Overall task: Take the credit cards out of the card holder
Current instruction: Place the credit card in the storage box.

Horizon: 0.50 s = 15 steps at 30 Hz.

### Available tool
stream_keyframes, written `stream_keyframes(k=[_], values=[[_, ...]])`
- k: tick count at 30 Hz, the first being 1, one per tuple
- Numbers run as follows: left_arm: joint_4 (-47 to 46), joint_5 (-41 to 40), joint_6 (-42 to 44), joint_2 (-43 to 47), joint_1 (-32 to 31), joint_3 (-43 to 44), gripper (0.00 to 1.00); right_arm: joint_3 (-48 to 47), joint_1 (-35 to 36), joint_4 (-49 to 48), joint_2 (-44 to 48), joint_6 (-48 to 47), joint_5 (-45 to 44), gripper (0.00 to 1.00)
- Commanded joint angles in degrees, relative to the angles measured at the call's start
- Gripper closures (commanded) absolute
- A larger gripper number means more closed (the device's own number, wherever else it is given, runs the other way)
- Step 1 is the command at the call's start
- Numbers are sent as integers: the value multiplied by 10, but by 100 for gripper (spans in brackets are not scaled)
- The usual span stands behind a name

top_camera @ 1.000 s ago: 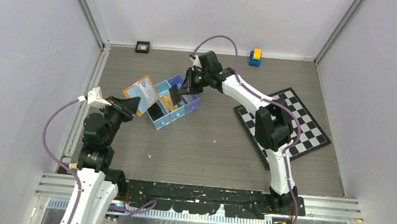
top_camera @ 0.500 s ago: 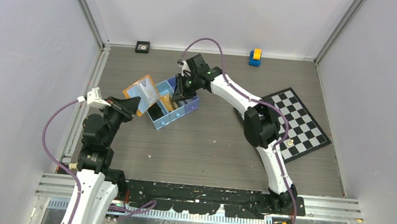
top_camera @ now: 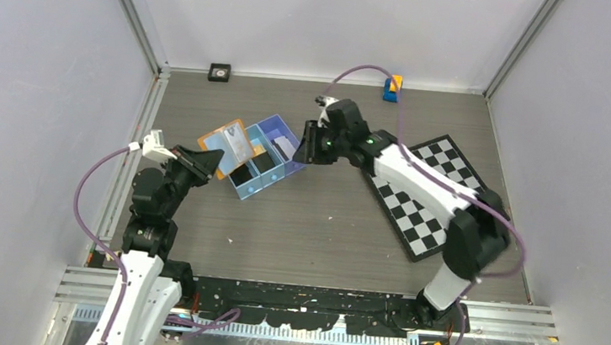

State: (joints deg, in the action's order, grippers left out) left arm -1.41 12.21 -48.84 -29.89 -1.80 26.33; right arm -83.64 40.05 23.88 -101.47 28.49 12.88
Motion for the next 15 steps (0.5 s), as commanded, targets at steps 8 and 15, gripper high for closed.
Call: stream_keyframes(k=[8, 15], values=[[-236, 149, -67, -88, 2, -21, 100, 266, 11, -229, 249, 75, -101, 21], [-432, 261, -152, -207, 1, -24, 100, 393, 10, -420, 319, 42, -51, 19]])
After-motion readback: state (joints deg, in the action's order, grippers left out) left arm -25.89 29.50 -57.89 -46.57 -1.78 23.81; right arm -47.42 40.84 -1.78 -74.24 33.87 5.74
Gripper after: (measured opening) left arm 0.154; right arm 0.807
